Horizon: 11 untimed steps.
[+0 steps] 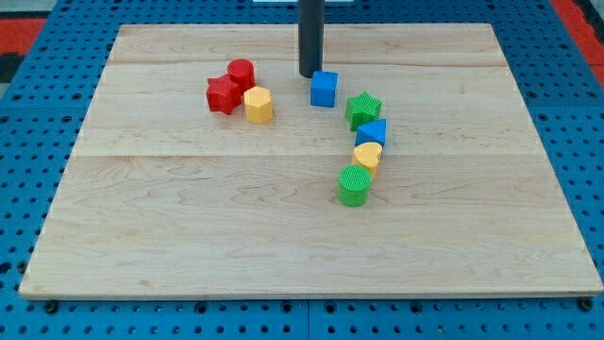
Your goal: Slide the green circle right
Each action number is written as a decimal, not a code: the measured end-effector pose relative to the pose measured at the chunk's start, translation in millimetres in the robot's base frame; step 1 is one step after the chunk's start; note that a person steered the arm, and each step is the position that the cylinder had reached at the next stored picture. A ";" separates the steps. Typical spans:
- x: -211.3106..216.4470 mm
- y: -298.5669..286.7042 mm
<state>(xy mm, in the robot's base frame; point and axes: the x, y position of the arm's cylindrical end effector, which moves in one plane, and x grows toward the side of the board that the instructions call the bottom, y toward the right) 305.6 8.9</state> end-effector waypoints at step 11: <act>185.3 81.2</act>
